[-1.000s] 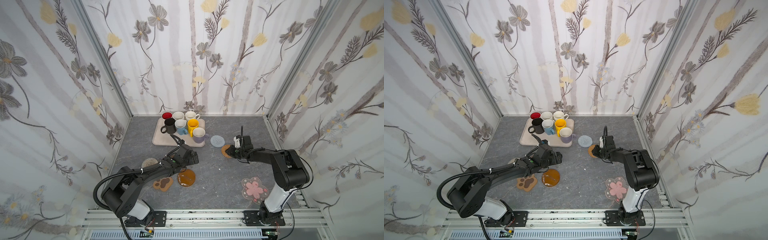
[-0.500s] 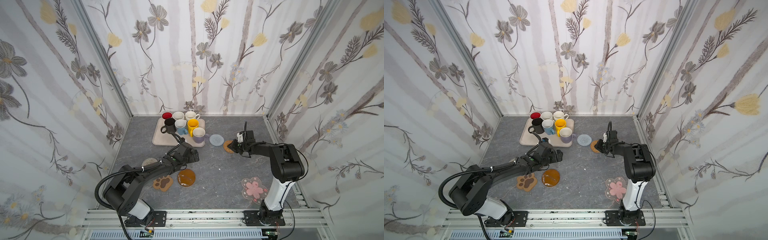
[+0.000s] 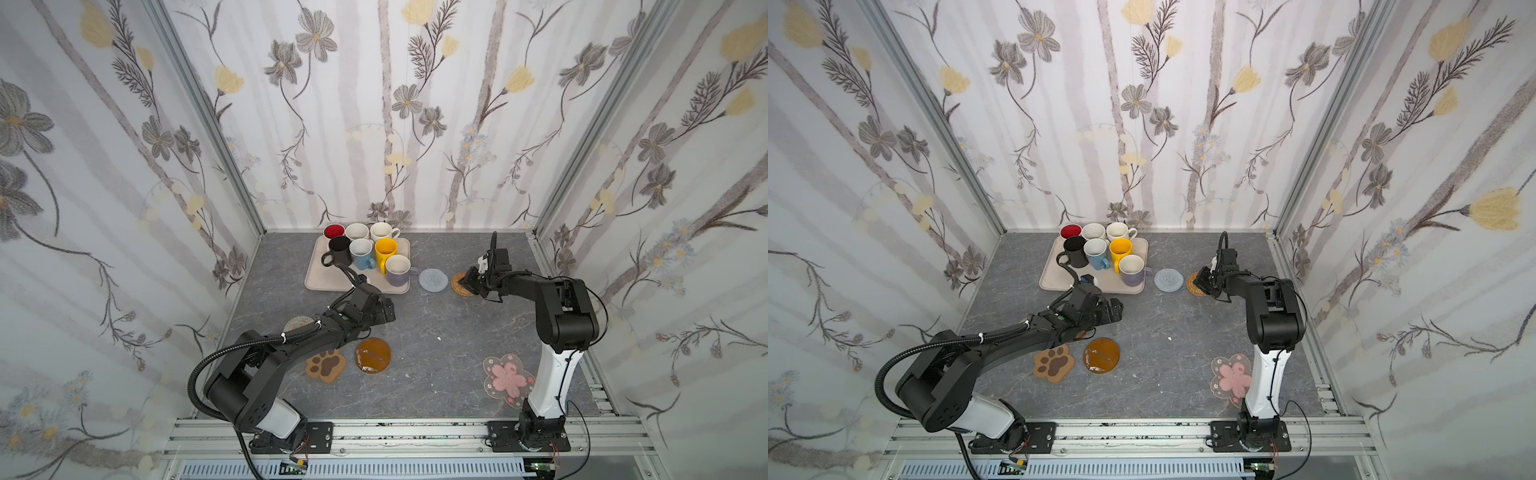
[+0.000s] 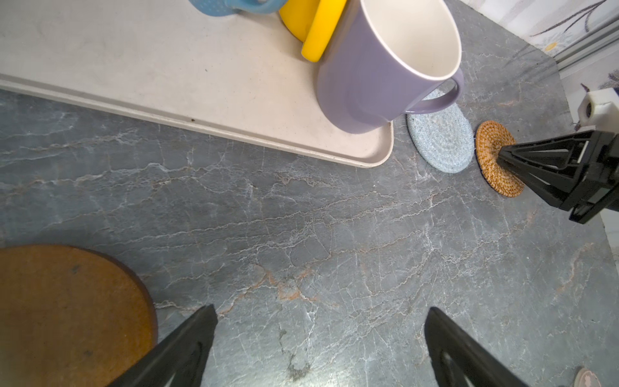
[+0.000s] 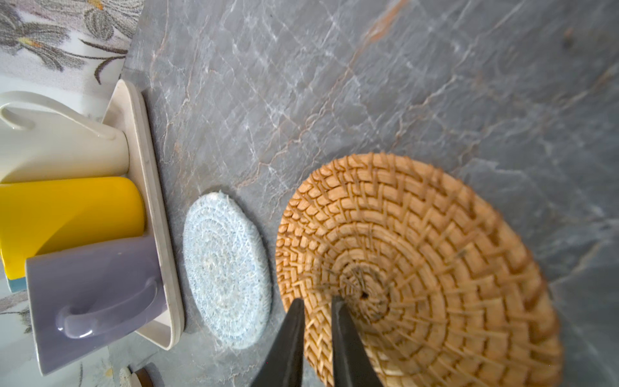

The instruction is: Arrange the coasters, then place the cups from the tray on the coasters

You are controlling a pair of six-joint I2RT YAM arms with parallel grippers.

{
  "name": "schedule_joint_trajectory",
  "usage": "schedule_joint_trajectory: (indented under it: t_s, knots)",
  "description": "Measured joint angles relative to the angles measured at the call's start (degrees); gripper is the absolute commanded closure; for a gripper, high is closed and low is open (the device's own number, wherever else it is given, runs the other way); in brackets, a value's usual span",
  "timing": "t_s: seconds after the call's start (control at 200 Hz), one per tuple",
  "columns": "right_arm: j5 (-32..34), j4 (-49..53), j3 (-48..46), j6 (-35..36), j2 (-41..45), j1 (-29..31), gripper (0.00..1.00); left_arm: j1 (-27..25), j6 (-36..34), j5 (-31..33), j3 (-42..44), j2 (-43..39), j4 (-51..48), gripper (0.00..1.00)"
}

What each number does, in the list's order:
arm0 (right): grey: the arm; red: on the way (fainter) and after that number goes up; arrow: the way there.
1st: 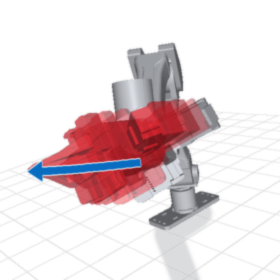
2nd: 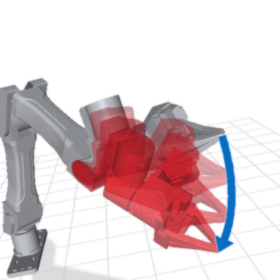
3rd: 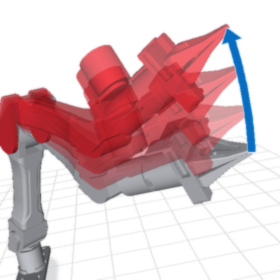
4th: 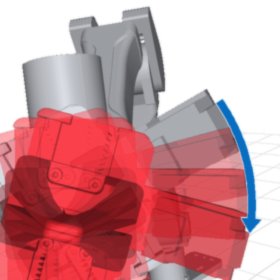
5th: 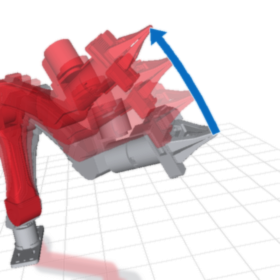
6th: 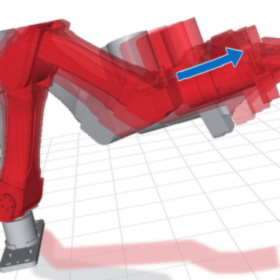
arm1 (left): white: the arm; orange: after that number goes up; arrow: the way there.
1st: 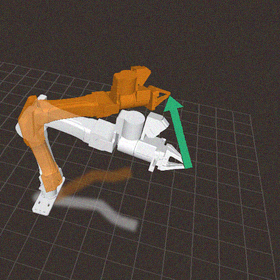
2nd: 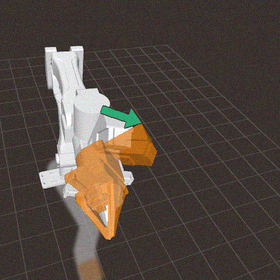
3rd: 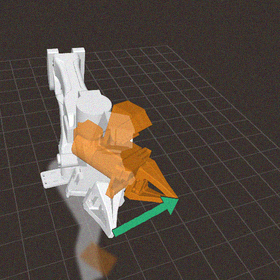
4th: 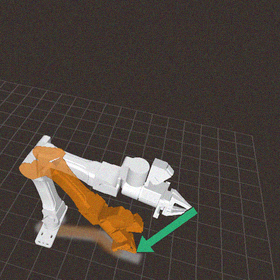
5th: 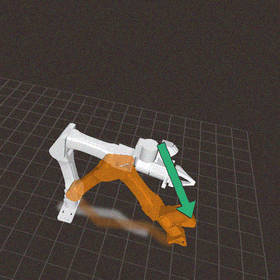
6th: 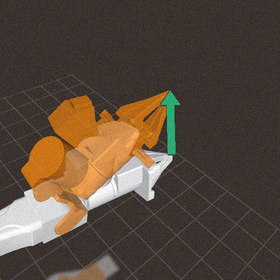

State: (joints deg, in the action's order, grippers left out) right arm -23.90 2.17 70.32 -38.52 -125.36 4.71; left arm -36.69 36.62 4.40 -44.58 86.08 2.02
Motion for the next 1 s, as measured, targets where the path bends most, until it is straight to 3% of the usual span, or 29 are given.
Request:
schedule_joint_trajectory:
  t_s: [0.999]
  knots:
    - [-6.4, -1.0, 17.9, -8.7, -12.4, -6.2, 0.84, 2.0, -0.2, -0.1, 0.8, -2.1, 0.7, 0.00]
